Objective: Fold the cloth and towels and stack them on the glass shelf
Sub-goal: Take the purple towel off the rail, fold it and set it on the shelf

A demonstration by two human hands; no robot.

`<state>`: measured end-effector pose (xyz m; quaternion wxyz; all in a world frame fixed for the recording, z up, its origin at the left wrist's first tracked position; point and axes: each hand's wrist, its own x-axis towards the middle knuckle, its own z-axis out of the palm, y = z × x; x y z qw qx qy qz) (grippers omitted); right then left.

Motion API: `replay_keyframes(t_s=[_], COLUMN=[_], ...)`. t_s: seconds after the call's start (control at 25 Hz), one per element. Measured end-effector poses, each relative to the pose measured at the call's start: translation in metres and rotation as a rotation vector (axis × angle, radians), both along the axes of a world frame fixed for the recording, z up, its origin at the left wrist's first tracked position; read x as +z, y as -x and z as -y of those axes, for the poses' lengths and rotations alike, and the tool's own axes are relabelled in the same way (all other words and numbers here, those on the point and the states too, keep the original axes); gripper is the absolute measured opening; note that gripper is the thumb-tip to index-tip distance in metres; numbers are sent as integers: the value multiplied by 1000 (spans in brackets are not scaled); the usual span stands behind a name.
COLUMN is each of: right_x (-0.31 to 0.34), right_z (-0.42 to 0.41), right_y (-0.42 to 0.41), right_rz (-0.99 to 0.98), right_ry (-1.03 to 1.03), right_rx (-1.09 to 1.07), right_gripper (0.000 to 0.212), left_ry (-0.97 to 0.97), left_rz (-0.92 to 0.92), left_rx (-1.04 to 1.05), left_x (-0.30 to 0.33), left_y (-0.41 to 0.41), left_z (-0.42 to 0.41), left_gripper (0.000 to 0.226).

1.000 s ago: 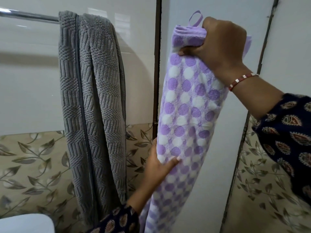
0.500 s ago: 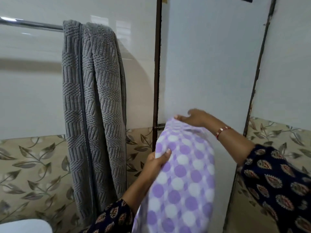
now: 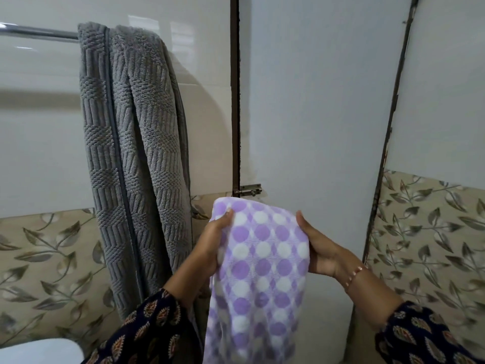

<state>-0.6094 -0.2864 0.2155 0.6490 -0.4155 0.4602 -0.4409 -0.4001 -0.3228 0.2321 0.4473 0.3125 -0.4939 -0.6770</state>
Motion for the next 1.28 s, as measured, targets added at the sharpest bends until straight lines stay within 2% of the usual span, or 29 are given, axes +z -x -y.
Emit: replay_keyframes(t_s=[0.08,0.16,0.28,0.36,0.52,0.6,0.68,0.76,0.84,0.88,0.92,1.0,1.08,1.16,1.28], right_x=[-9,-9,7,12,-3,-4,1,12,25,33,42,56,63,60,48], right_z=[0,3,9,15,28,30,32,33,32,31,29,28,28,31,31], right_y=[-8,-16,-26,-30,-37,-40,-42,-44,-43,-42,-41,-31,-19,-12,-14], right_rz=[96,84,53,45,-10,-12,21,68,122,146,161,172,166,157,132], right_ry=[88,107,81,37,5,55,130,191,233,248,267,323,365,359,300], right_rx=[-7,-39,-106,-185,-310,-397,-449,-469,-444,-416,-389,-363,-378,-386,-424], right_gripper=[86,81,34,20,42,45,44,41,41,42,44,45,46,52,67], left_ry=[-9,33,100,123,343,331,232,239,310,307,291,380,458,530,523], left_rz=[78,227,379,458,610,521,401,433,561,554,480,319,221,140,34], left_rx=[-100,-146,33,185,330,372,341,313,190,160,173,343,472,484,425], left_x=[7,15,21,17,-5,-13,-27,-57,-97,-113,-123,-130,-113,-85,-51], left_y=[-12,-21,-25,-25,-33,-38,-34,-20,-2,5,8,6,3,1,8], left_z=[0,0,4,8,8,9,8,5,0,-2,-1,5,11,10,3], left_gripper=[27,18,18,27,17,20,20,18,64,79,80,60,57,53,25])
